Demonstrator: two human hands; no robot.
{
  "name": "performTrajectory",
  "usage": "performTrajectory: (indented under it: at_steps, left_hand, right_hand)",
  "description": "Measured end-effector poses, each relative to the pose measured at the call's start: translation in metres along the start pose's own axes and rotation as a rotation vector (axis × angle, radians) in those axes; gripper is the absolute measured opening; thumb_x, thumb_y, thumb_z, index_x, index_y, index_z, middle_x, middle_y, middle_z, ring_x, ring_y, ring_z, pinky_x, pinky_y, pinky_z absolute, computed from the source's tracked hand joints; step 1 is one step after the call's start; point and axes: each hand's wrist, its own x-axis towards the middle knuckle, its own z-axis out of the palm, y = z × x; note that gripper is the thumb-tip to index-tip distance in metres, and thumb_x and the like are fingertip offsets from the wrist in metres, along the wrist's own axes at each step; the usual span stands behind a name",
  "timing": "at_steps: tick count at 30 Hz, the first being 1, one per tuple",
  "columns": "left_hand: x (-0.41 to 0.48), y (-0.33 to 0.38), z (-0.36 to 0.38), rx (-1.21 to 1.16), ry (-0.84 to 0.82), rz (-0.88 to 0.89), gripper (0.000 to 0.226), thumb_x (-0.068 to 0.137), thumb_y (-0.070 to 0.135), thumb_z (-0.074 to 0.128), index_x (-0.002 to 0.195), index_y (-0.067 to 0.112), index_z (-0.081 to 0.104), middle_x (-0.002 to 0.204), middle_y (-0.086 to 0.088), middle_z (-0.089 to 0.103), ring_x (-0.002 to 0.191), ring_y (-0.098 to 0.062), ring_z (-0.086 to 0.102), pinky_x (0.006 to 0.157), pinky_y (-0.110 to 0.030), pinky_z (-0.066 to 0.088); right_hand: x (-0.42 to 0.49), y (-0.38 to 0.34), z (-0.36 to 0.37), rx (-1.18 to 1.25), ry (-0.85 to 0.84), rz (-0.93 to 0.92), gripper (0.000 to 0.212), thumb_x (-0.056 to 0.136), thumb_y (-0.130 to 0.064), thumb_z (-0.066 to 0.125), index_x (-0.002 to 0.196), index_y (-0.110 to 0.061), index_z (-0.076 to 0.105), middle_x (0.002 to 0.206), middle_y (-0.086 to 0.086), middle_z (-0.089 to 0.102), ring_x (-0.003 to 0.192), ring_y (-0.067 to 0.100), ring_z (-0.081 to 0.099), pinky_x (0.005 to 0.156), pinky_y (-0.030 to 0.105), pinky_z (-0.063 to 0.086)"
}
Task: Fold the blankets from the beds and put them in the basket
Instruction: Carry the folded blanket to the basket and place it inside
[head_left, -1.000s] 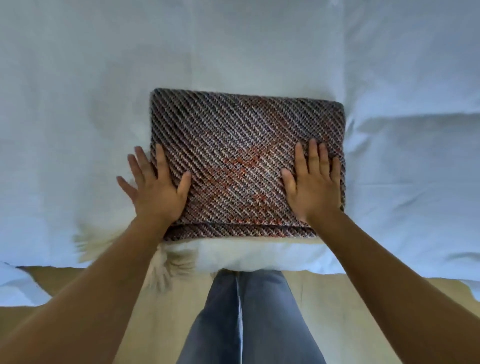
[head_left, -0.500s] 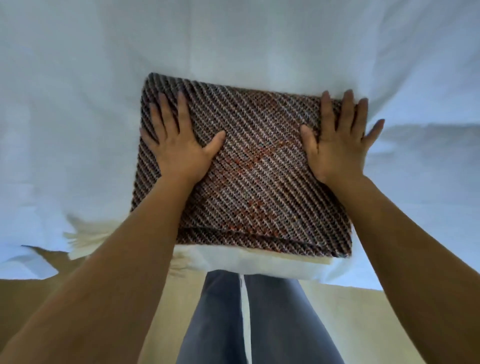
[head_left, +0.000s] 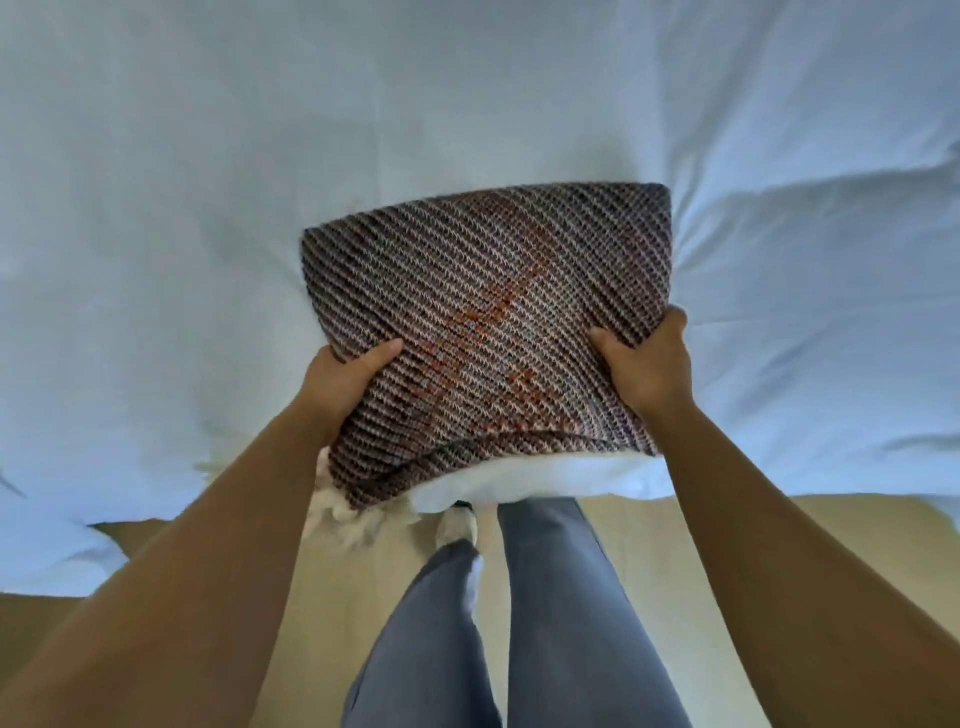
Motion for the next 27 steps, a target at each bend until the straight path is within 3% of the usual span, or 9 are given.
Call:
performTrajectory:
  at_steps: [4, 8, 11, 14, 18, 22, 27]
  left_hand:
    - [-0.043, -0.022, 0.001, 0.000, -0.063, 0.151, 0.084, 0.057, 0.041, 0.084, 0.129, 0.011, 0.051, 0.126, -0.009, 0.059, 0.107, -0.027, 0.059, 0.097, -0.045, 0.046]
    - [-0.089, -0.039, 0.022, 0.153, -0.197, 0.316, 0.074, 0.058, 0.037, 0.083, 0.122, 0.015, 0.055, 0.119, -0.007, 0.063, 0.089, -0.019, 0.062, 0.078, -0.033, 0.050]
    - [-0.133, -0.048, 0.060, 0.337, -0.329, 0.446, 0.073, 0.061, 0.041, 0.080, 0.124, 0.015, 0.053, 0.119, -0.008, 0.063, 0.093, -0.024, 0.061, 0.083, -0.035, 0.048]
    - [-0.190, -0.058, 0.111, 0.487, -0.495, 0.579, 0.064, 0.067, 0.042, 0.077, 0.121, 0.016, 0.054, 0.110, -0.003, 0.064, 0.085, -0.017, 0.061, 0.074, -0.028, 0.048]
    - [-0.285, -0.084, 0.192, 0.629, -0.726, 0.767, 0.040, 0.070, 0.038, 0.076, 0.103, 0.027, 0.057, 0.091, 0.013, 0.063, 0.081, -0.006, 0.060, 0.060, -0.018, 0.042]
    - [-0.401, -0.140, 0.277, 0.774, -0.990, 0.923, 0.041, 0.070, 0.037, 0.076, 0.106, 0.026, 0.059, 0.094, 0.014, 0.064, 0.086, -0.008, 0.061, 0.069, -0.023, 0.046]
    - [-0.540, -0.252, 0.364, 0.898, -1.248, 0.973, 0.038, 0.070, 0.034, 0.077, 0.103, 0.027, 0.057, 0.096, 0.011, 0.065, 0.086, -0.009, 0.062, 0.072, -0.025, 0.047]
  right_hand:
    - [-0.053, 0.033, -0.033, -0.003, 0.124, 0.012, 0.056, 0.075, -0.043, 0.067, 0.115, -0.013, 0.044, 0.115, 0.010, 0.060, 0.103, 0.033, 0.057, 0.081, 0.036, 0.043]
    - [-0.146, 0.110, -0.060, 0.321, 0.256, 0.122, 0.037, 0.077, -0.027, 0.071, 0.102, -0.016, 0.047, 0.095, 0.000, 0.058, 0.093, 0.025, 0.059, 0.078, 0.033, 0.047]
    - [-0.217, 0.172, -0.080, 0.486, 0.408, 0.220, 0.031, 0.077, -0.016, 0.073, 0.094, -0.015, 0.047, 0.084, -0.005, 0.057, 0.076, 0.013, 0.057, 0.062, 0.020, 0.045]
    - [-0.288, 0.233, -0.111, 0.595, 0.597, 0.306, 0.030, 0.078, -0.015, 0.072, 0.093, -0.016, 0.047, 0.078, -0.013, 0.054, 0.069, -0.002, 0.051, 0.055, 0.012, 0.037]
    - [-0.390, 0.312, -0.153, 0.683, 0.852, 0.421, 0.029, 0.079, -0.018, 0.071, 0.097, -0.014, 0.048, 0.081, -0.012, 0.055, 0.069, 0.000, 0.051, 0.055, 0.014, 0.037]
    - [-0.502, 0.393, -0.185, 0.714, 1.123, 0.563, 0.036, 0.079, -0.022, 0.071, 0.107, -0.009, 0.052, 0.091, -0.003, 0.057, 0.076, 0.010, 0.052, 0.057, 0.016, 0.039]
    - [-0.632, 0.500, -0.204, 0.768, 1.350, 0.721, 0.037, 0.078, -0.025, 0.071, 0.108, -0.010, 0.054, 0.106, 0.009, 0.065, 0.096, 0.024, 0.060, 0.084, 0.037, 0.049]
